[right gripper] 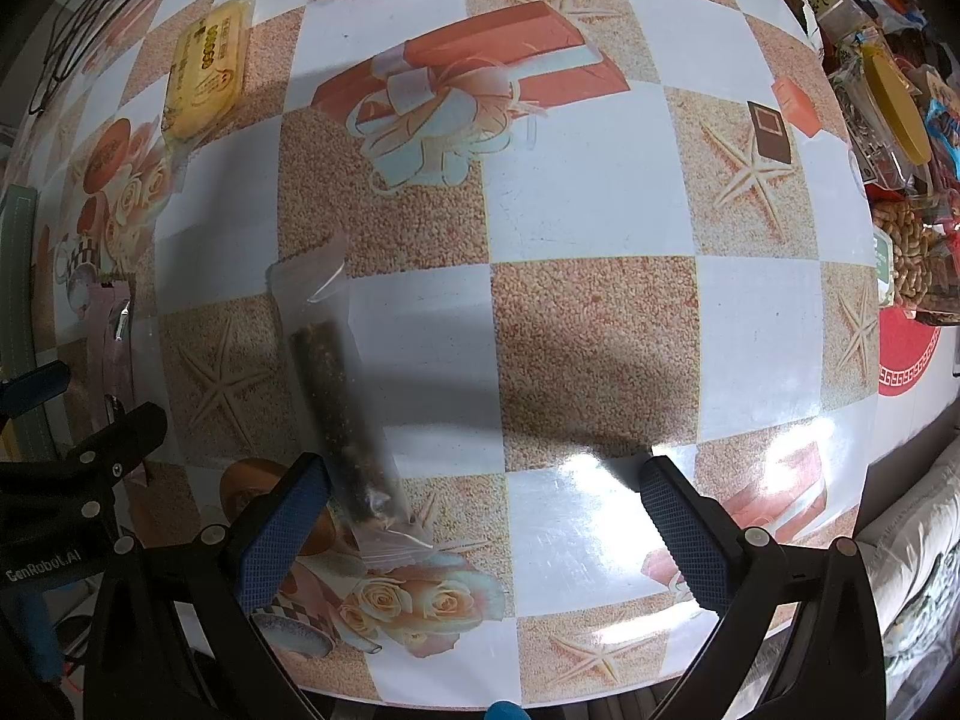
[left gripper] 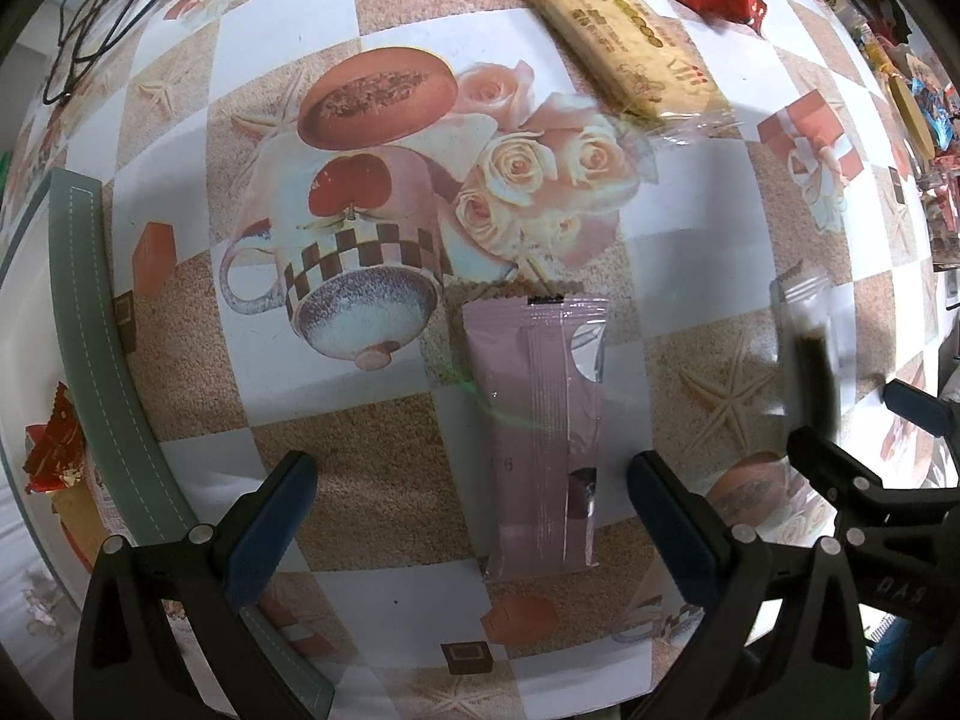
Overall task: Organize snacks
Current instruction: 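Close the left gripper on the pink bar while the right grasps the clear packet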
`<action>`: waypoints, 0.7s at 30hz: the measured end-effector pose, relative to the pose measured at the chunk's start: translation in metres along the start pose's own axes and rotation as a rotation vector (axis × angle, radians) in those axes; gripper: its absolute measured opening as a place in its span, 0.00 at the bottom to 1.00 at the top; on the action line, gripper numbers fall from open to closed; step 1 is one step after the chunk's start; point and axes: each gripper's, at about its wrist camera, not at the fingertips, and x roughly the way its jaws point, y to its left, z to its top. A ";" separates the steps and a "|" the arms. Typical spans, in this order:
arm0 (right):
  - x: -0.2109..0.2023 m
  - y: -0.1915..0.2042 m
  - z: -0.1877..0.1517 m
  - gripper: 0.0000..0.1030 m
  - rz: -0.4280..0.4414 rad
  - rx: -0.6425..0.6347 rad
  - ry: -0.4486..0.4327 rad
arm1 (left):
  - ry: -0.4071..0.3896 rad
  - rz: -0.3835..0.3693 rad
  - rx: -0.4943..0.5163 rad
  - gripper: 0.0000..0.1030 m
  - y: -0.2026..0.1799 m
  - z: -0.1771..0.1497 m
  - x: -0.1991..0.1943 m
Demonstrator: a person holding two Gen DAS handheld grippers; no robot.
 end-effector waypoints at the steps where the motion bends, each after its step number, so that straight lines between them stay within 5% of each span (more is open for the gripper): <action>1: 0.001 0.000 0.000 1.00 0.000 0.000 0.003 | 0.001 0.000 0.000 1.00 0.000 0.000 0.000; 21: 0.001 0.001 0.000 1.00 -0.001 -0.001 0.010 | -0.010 0.000 -0.001 1.00 -0.001 0.002 0.004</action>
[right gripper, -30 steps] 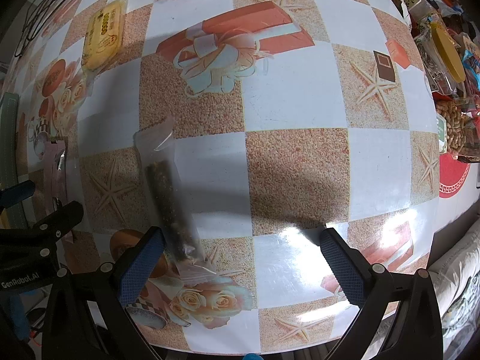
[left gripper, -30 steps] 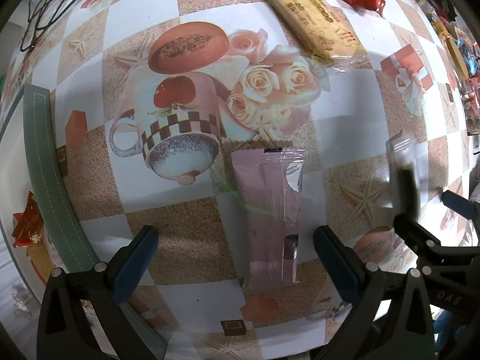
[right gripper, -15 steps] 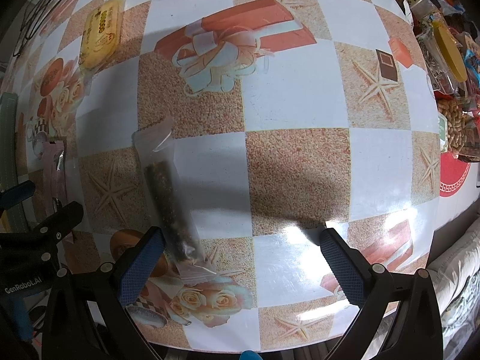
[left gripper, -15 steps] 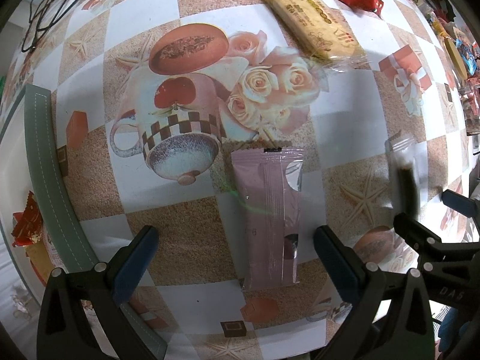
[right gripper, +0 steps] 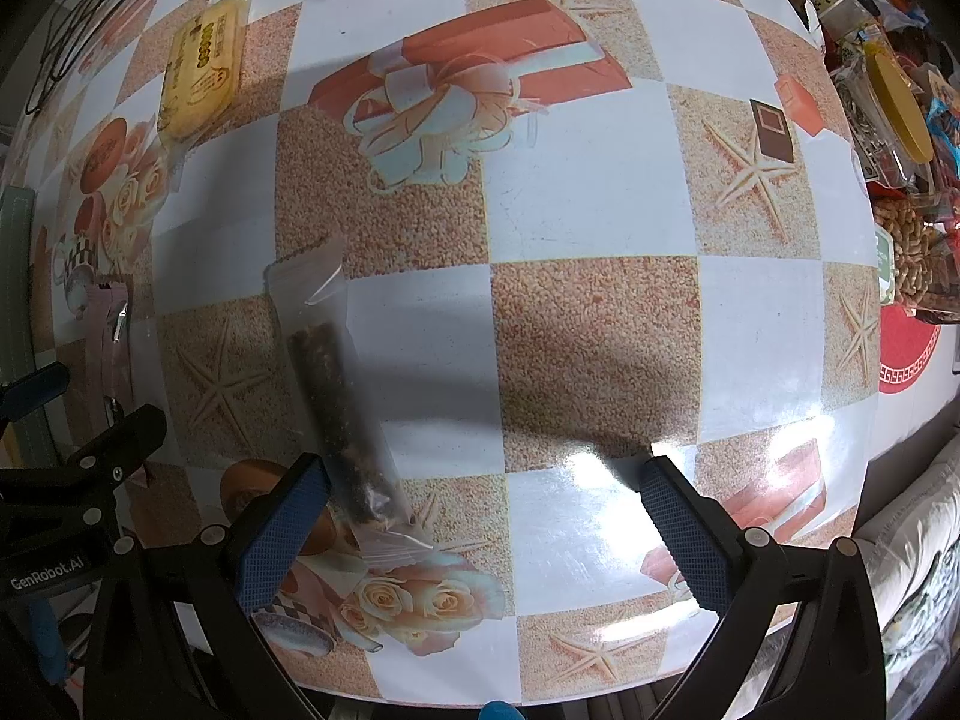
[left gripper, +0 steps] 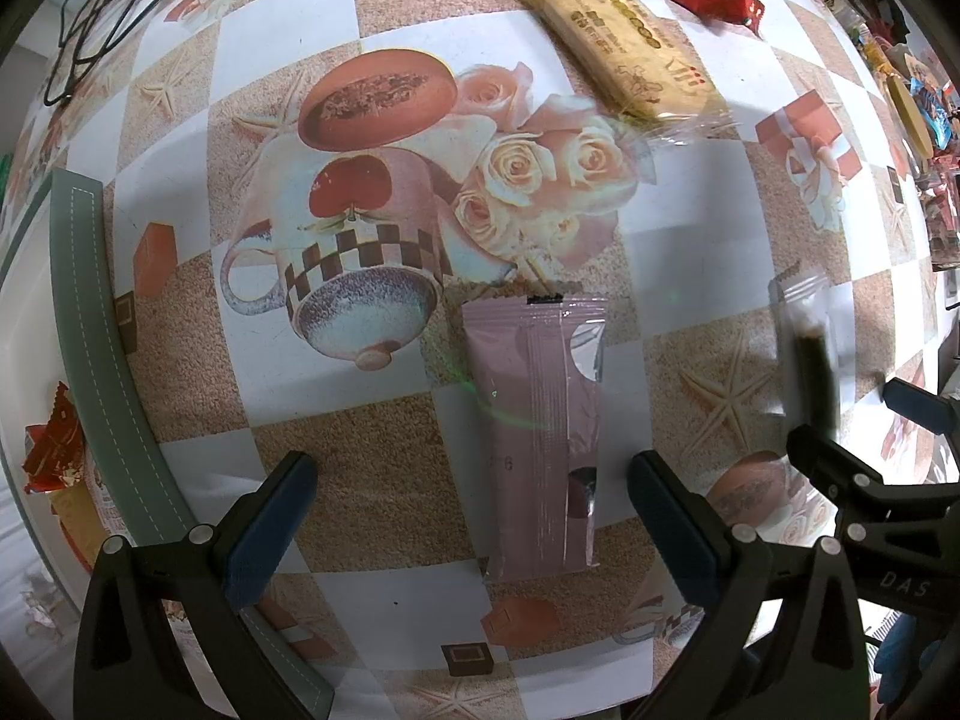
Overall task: Organize snacks
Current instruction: 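Close the left gripper on the pink bar while the right grasps the clear packet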
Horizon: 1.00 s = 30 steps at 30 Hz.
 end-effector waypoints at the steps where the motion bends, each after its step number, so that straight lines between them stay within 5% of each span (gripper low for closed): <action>1: 0.000 0.000 0.000 1.00 0.000 0.000 0.000 | -0.001 0.000 0.001 1.00 0.000 0.000 0.001; 30: 0.001 0.003 0.010 1.00 -0.007 -0.031 0.040 | -0.044 -0.001 -0.003 1.00 0.001 -0.005 -0.007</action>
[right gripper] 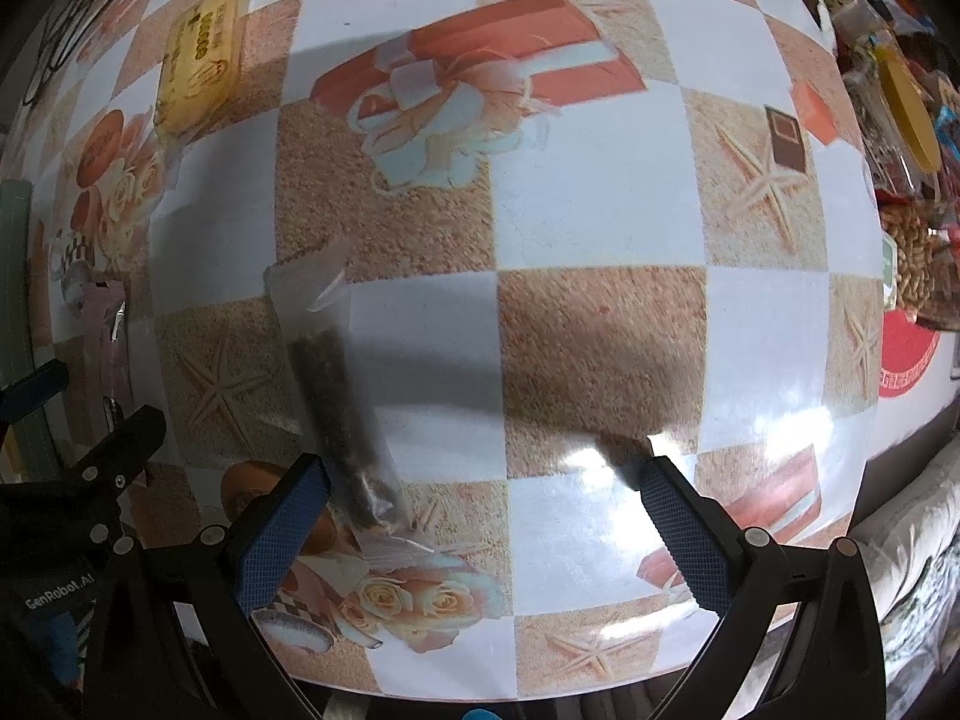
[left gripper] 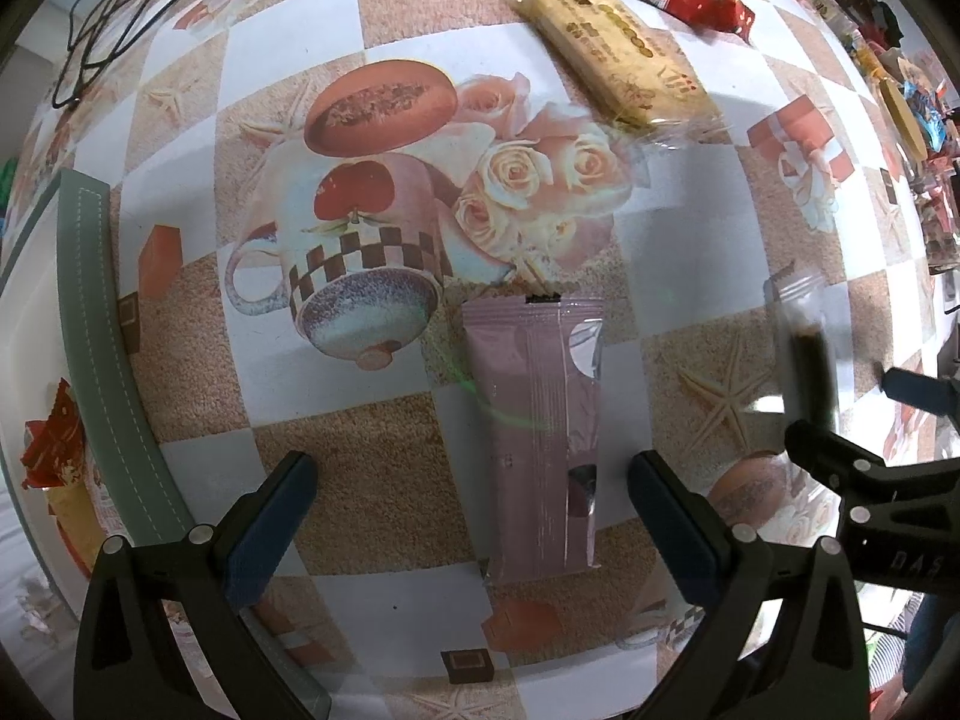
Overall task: Organize snacks
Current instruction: 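Close the left gripper on the pink bar while the right grasps the clear packet, then carry the pink bar and clear packet over the white tray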
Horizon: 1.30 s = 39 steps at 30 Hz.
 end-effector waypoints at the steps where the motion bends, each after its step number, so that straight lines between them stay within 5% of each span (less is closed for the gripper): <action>1: 0.000 0.001 0.002 1.00 -0.002 -0.011 0.000 | 0.001 0.000 0.000 1.00 0.000 0.000 0.000; 7: -0.002 0.007 0.011 0.98 -0.011 -0.041 0.001 | 0.066 0.005 0.012 1.00 -0.001 0.008 0.001; 11: -0.012 0.005 0.014 0.77 -0.004 -0.044 -0.016 | 0.078 0.006 0.036 0.95 -0.006 0.009 -0.002; 17: -0.023 0.009 0.019 0.36 0.002 -0.089 -0.047 | 0.053 0.009 0.066 0.71 -0.012 0.012 -0.015; 20: -0.025 0.005 0.022 0.20 0.018 -0.082 -0.047 | 0.045 -0.003 0.067 0.43 -0.011 0.015 -0.023; 21: -0.026 0.002 0.021 0.19 0.035 -0.073 -0.043 | 0.046 -0.015 0.066 0.26 -0.010 0.016 -0.025; 22: -0.026 -0.002 0.021 0.19 0.062 -0.054 -0.036 | 0.053 -0.035 0.062 0.25 -0.007 0.017 -0.026; 29: -0.034 -0.017 0.017 0.19 0.105 -0.006 -0.033 | 0.015 -0.105 0.035 0.25 0.007 0.008 -0.050; 39: -0.057 -0.002 0.012 0.19 0.137 -0.030 -0.059 | -0.058 -0.111 0.000 0.25 0.033 -0.008 -0.089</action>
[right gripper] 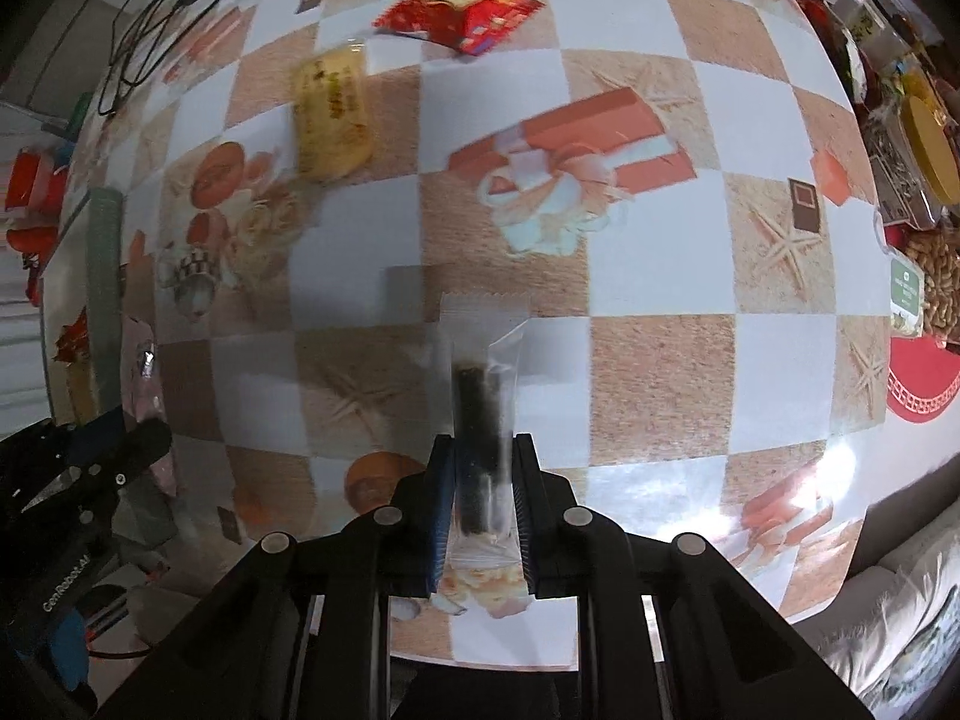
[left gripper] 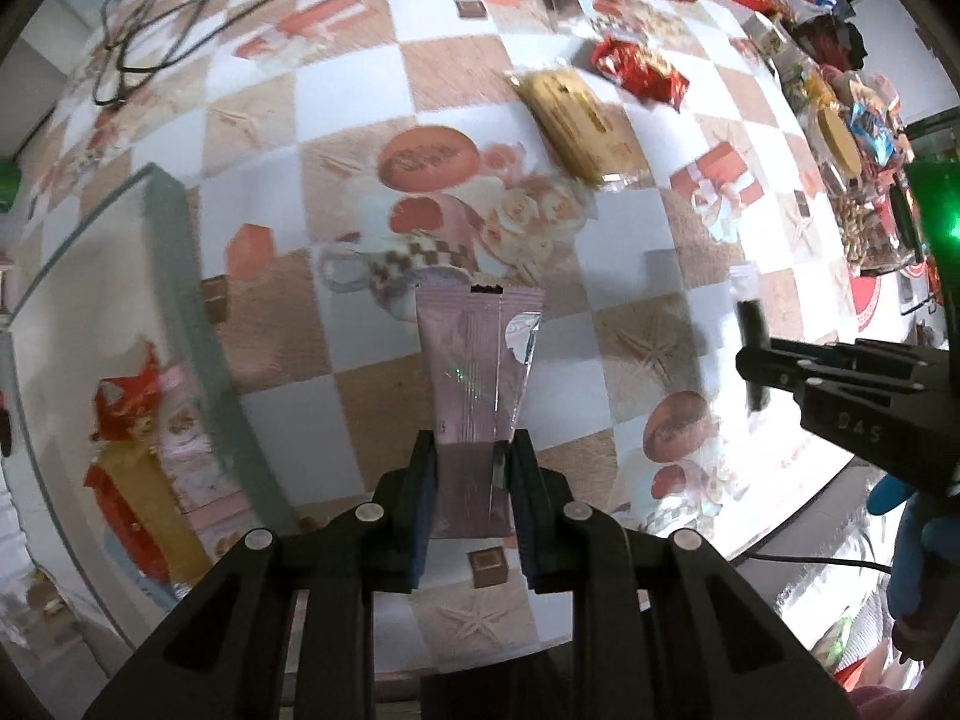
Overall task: Organize snacks
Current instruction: 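Carry the pink bar and clear packet over the white tray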
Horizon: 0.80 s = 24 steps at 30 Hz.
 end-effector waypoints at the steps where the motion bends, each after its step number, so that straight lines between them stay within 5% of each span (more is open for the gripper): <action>1: -0.001 0.006 0.000 0.19 0.001 -0.010 -0.002 | -0.010 -0.003 -0.007 0.25 0.005 -0.005 -0.005; 24: -0.028 0.139 0.016 0.19 0.056 -0.271 -0.041 | -0.132 0.012 -0.256 0.25 0.124 -0.070 -0.045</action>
